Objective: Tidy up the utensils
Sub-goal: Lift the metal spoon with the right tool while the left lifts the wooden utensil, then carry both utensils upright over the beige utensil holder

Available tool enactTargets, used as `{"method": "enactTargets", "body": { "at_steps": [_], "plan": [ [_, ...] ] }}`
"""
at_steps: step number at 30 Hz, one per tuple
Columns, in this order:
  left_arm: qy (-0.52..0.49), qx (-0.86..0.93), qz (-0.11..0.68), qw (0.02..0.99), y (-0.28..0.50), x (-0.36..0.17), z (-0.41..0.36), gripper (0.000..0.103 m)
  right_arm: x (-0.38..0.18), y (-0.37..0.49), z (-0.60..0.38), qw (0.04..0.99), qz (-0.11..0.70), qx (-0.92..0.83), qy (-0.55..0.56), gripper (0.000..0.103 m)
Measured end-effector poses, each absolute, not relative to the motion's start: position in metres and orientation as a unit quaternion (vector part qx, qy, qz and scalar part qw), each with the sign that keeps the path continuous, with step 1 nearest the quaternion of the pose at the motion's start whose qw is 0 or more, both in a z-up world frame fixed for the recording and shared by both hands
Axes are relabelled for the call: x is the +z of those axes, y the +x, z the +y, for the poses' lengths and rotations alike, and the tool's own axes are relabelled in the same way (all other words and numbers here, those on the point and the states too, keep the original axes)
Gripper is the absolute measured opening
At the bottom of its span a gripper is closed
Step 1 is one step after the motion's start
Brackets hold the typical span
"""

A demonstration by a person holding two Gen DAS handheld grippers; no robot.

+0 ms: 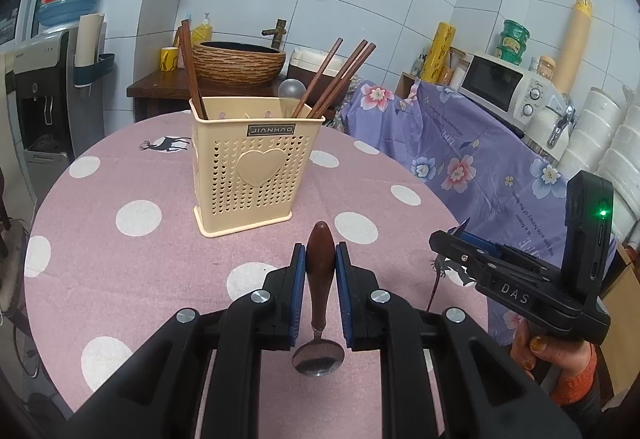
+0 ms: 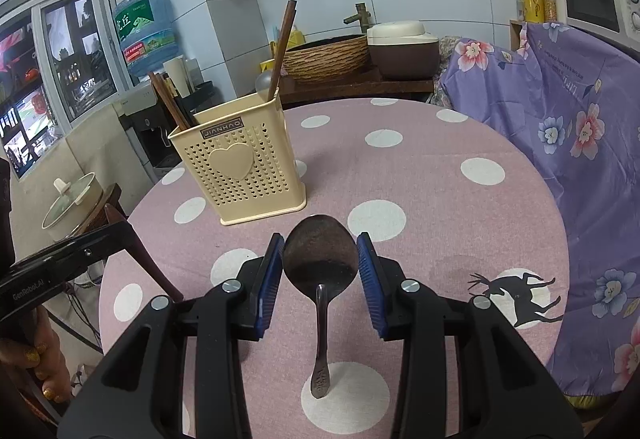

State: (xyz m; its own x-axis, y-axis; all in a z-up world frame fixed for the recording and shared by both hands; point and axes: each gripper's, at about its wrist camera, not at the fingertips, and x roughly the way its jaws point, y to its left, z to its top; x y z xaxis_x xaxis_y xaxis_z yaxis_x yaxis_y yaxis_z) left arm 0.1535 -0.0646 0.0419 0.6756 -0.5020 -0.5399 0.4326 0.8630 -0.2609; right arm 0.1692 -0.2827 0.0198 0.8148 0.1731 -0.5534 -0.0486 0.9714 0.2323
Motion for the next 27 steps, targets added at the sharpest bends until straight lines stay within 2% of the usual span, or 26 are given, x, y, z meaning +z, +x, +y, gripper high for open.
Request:
{"method": "enactTargets", "body": {
  "at_steps": [9, 14, 27],
  "plan": [
    [-0.057, -0.258, 0.292, 0.919, 0.161, 0.052, -0.061, 0.016, 0.028, 0.176, -0.274, 0.951, 0.287, 0.071, 0.094, 0.038],
    [-0.053, -0.257, 0.275, 0.925, 0.171, 0.068, -0.058, 0.016, 0.050, 0.193, -0.263, 0.955, 0.267, 0.094, 0.086, 0.038],
    [-0.037, -0.207, 0.184, 0.960, 0.256, 0.205, -0.039, 0.016, 0.192, 0.302, -0.209, 0.982, 0.135, 0.120, 0.056, 0.038]
  ]
}}
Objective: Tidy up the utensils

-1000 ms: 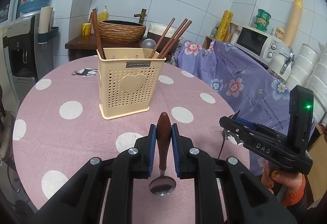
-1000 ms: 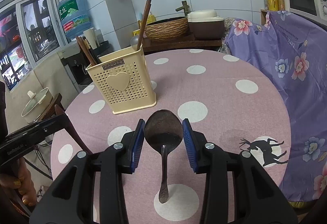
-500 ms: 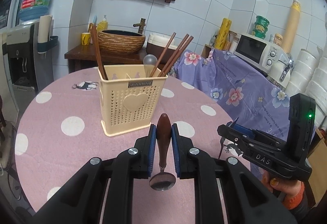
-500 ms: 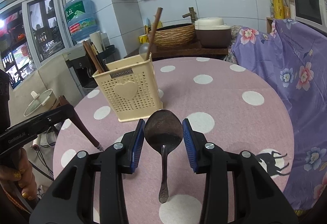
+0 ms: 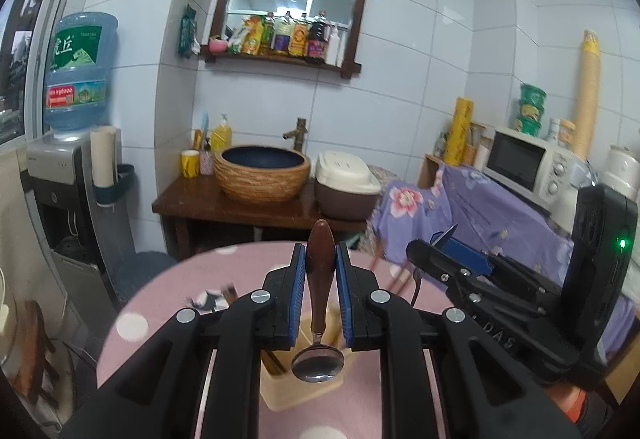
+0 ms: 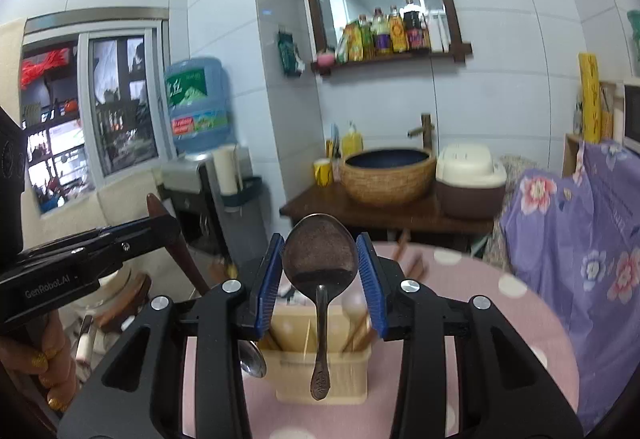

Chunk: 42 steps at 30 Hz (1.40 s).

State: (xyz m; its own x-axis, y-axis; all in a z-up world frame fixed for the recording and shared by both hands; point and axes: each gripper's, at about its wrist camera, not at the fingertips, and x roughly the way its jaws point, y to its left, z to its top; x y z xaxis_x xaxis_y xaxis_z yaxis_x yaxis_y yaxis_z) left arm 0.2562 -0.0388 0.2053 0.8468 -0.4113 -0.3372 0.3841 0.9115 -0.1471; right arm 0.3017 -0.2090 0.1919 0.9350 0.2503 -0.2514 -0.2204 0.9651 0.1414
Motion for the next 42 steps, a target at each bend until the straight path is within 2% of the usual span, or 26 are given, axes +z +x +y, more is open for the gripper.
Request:
{"method": "enactTargets", "body": {
  "at_steps": [4, 16, 26, 28, 32, 33, 36, 37, 39, 42],
  "plan": [
    [-0.034, -0.191, 0.185, 0.963, 0.276, 0.201, -0.042, 0.016, 0.181, 0.333, -0.194, 0.983, 0.142, 0.103, 0.049, 0.038],
    [-0.039, -0.175, 0.246, 0.953, 0.290, 0.107, -0.048, 0.016, 0.085, 0.340, -0.177, 0.981, 0.174, 0.082, 0.001, 0.038],
    [-0.040, -0.170, 0.259, 0.950, 0.292, 0.093, -0.048, 0.016, 0.054, 0.335, -0.179, 0.979, 0.190, 0.076, -0.015, 0.038],
    [-0.041, -0.174, 0.255, 0.950, 0.290, 0.095, -0.047, 0.016, 0.054, 0.333, -0.181, 0.979, 0.187, 0.081, -0.009, 0.040],
    [-0.035, -0.172, 0.230, 0.957, 0.278, 0.103, -0.047, 0.017, 0.055, 0.321, -0.182, 0.981, 0.177, 0.083, -0.012, 0.055],
    [-0.037, -0.173, 0.227, 0.958, 0.275, 0.105, -0.046, 0.017, 0.055, 0.317, -0.183, 0.981, 0.175, 0.082, -0.012, 0.056],
    [-0.050, -0.171, 0.215, 0.960, 0.259, 0.108, -0.038, 0.027, 0.054, 0.301, -0.188, 0.982, 0.169, 0.080, -0.007, 0.058],
    [-0.052, -0.169, 0.207, 0.962, 0.251, 0.107, -0.035, 0.034, 0.054, 0.293, -0.191, 0.983, 0.168, 0.081, -0.003, 0.060],
    [-0.047, -0.161, 0.196, 0.966, 0.237, 0.104, -0.029, 0.044, 0.053, 0.277, -0.198, 0.984, 0.163, 0.077, 0.004, 0.071],
    [-0.042, -0.146, 0.178, 0.972, 0.214, 0.093, -0.020, 0.069, 0.049, 0.249, -0.208, 0.985, 0.159, 0.069, 0.003, 0.081]
  ]
}}
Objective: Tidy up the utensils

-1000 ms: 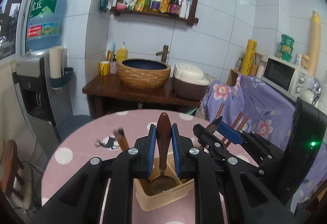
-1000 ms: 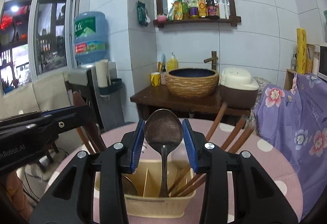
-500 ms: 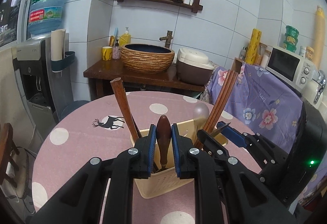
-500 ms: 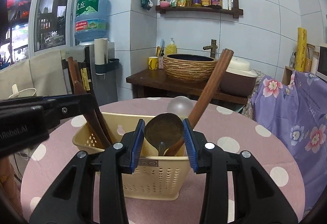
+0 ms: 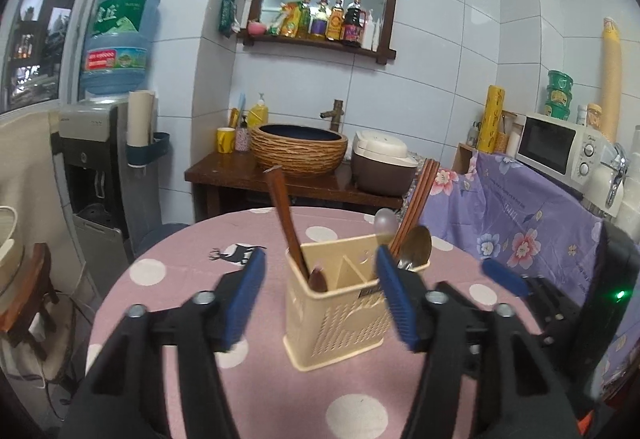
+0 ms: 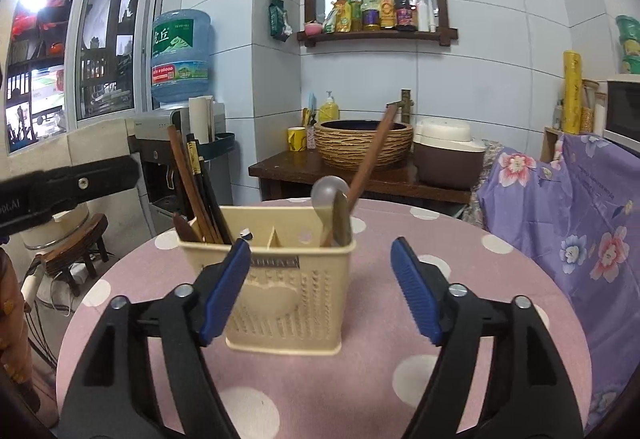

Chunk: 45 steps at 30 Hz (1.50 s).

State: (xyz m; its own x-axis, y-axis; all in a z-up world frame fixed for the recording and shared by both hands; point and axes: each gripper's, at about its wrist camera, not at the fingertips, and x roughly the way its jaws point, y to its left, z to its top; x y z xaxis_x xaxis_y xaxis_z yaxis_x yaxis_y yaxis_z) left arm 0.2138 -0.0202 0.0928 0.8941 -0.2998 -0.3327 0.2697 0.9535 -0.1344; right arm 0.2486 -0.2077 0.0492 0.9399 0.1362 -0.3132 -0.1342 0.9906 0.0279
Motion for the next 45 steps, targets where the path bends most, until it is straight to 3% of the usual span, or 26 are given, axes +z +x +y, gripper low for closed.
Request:
{"method": "enactTargets", "body": {
  "at_steps": [2, 4, 11, 16, 31, 45],
  "plan": [
    [-0.036, -0.136, 0.165, 0.976, 0.195, 0.080, -0.015, 0.092, 0.041, 0.229, -0.215, 0.984, 0.167, 0.068, 0.004, 0.090],
    [-0.032, -0.124, 0.158, 0.979, 0.176, 0.064, -0.011, 0.098, 0.029, 0.209, -0.223, 0.983, 0.172, 0.063, 0.012, 0.097],
    [-0.055, -0.122, 0.205, 0.970, 0.119, 0.002, -0.003, 0.098, -0.031, 0.133, -0.236, 0.975, 0.209, 0.055, 0.045, 0.097],
    [-0.060, -0.122, 0.195, 0.971, 0.074, -0.015, 0.003, 0.098, -0.049, 0.074, -0.225, 0.981, 0.185, 0.055, 0.027, 0.097],
    [-0.055, -0.114, 0.126, 0.984, 0.003, 0.003, 0.019, 0.098, -0.002, -0.024, -0.210, 0.994, 0.076, 0.083, 0.012, 0.097],
    [-0.069, -0.115, 0.123, 0.983, -0.003, 0.001, 0.022, 0.098, -0.001, -0.025, -0.209, 0.993, 0.078, 0.087, 0.015, 0.097]
  ]
}}
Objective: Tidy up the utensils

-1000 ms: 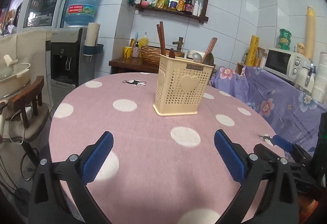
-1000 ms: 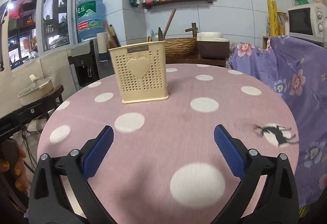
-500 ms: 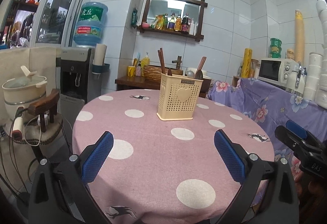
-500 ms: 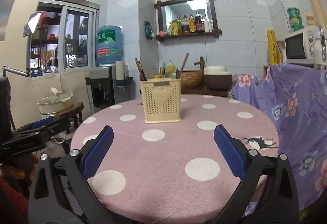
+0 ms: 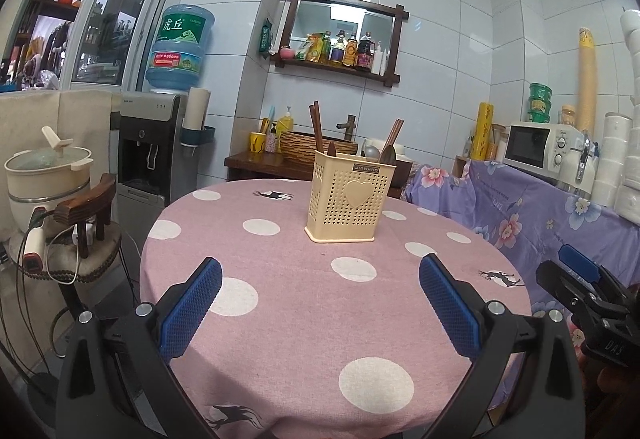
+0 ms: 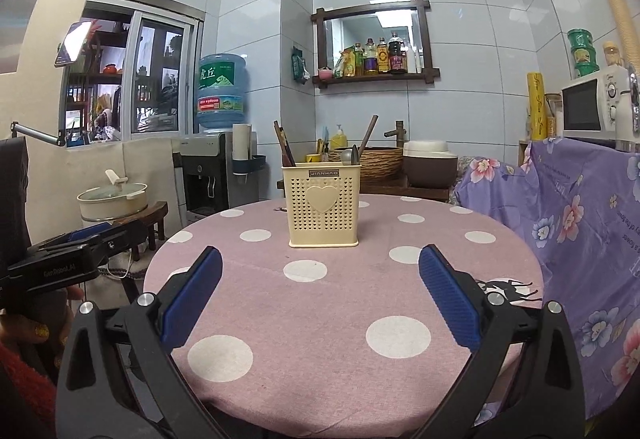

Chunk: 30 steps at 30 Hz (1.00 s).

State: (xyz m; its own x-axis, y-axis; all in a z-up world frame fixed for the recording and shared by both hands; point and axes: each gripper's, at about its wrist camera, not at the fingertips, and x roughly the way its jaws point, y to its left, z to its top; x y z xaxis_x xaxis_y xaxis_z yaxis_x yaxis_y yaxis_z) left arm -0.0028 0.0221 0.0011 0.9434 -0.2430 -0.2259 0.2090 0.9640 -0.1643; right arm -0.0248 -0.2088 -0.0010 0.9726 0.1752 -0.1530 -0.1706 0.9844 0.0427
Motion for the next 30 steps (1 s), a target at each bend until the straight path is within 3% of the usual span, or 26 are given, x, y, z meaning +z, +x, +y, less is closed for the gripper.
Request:
{"method": "enactTargets", "body": {
  "at_steps": [30],
  "plan": [
    [-0.058, -0.119, 0.122, 0.984, -0.0075, -0.0019, 0.0144, 0.098, -0.0067, -0.0195, -0.2100, 0.992, 0.091, 0.086, 0.022, 0.097]
  ]
}}
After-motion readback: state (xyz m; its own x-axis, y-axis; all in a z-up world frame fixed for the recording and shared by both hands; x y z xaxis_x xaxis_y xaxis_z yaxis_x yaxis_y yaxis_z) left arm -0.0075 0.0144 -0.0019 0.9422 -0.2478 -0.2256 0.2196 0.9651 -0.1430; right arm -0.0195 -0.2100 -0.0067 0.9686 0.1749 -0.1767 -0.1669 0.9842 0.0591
